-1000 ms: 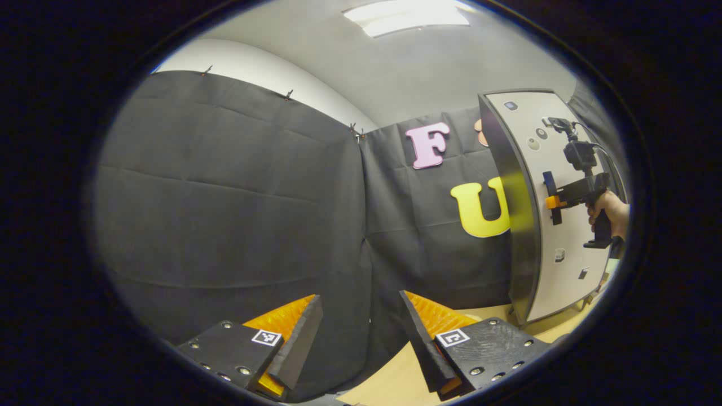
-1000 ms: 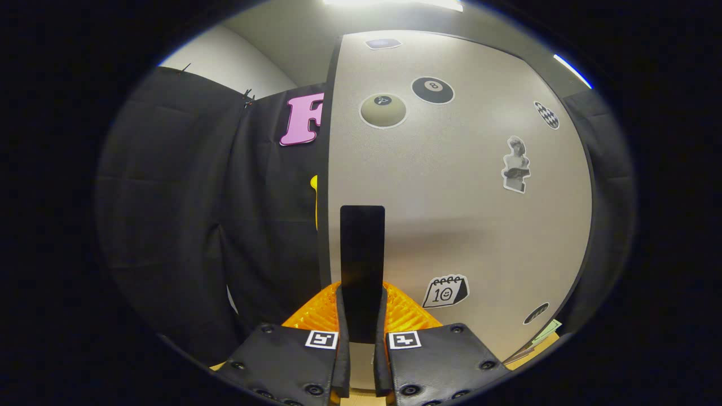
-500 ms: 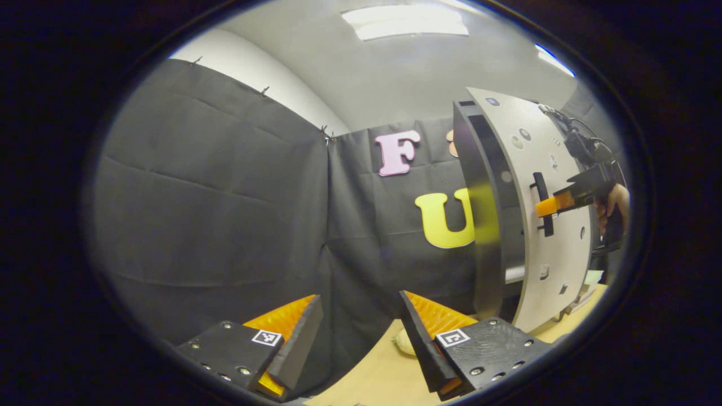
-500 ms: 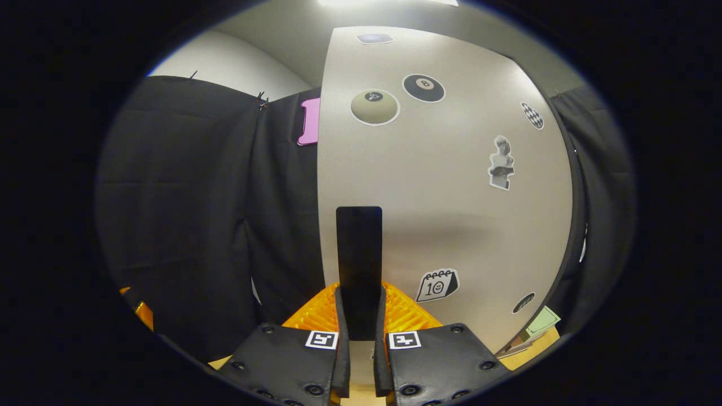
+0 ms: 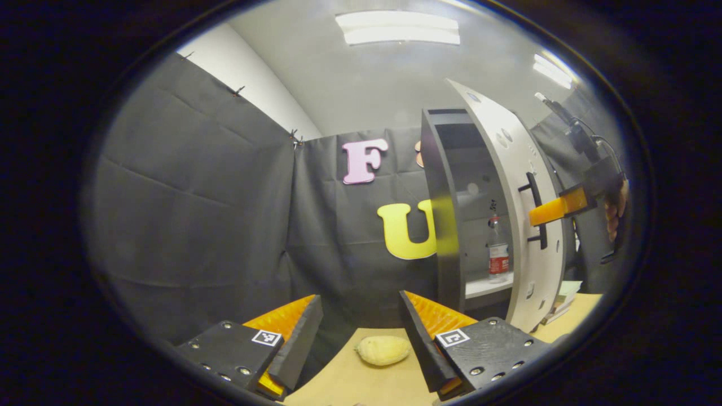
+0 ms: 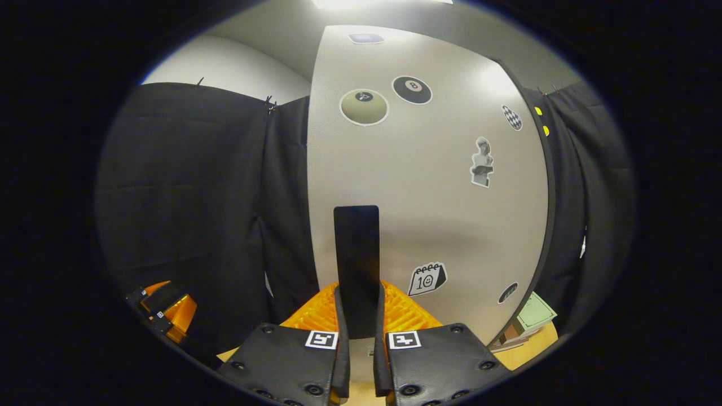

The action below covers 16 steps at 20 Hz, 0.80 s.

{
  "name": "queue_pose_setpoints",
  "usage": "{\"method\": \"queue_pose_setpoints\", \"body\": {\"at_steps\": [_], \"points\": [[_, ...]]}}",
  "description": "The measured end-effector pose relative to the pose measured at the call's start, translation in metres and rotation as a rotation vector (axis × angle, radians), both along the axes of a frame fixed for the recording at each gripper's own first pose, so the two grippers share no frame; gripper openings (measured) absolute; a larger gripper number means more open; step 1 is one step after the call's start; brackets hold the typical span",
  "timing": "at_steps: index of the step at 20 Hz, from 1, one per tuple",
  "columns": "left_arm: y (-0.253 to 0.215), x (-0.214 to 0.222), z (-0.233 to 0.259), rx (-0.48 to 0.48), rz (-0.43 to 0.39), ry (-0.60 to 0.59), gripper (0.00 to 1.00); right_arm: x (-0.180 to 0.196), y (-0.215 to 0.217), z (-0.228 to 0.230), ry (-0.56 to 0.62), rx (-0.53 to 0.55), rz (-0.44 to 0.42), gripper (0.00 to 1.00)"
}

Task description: Open the cabinet door with the right hand, grasp the bottle in the cabinet with the left hand and place it on the coaster, then close the cabinet door with the right hand.

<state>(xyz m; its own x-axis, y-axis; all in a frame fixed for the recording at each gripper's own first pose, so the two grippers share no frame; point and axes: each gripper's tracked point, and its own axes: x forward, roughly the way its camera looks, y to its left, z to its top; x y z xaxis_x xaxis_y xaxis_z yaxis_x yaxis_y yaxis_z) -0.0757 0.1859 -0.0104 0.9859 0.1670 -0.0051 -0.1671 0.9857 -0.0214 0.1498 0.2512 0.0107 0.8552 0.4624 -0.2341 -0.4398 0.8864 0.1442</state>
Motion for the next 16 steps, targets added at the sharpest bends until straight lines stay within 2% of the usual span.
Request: {"method": "queue_pose_setpoints", "body": {"at_steps": [10,14,15,16], "points": [[-0.103,-0.004,0.025,0.006,-0.109,-0.007,0.82,-0.008,-0.025,-0.002,-0.021,0.014,0.060,0.19],[-0.138,-0.007,0.032,0.008,-0.149,-0.007,0.82,-0.014,-0.039,-0.002,-0.028,0.019,0.057,0.16],[-0.146,-0.008,0.035,0.006,-0.160,-0.010,0.81,-0.016,-0.042,-0.003,-0.028,0.014,0.057,0.18],[-0.156,-0.009,0.038,0.006,-0.169,-0.013,0.82,-0.017,-0.045,-0.003,-0.030,0.009,0.056,0.16]]}}
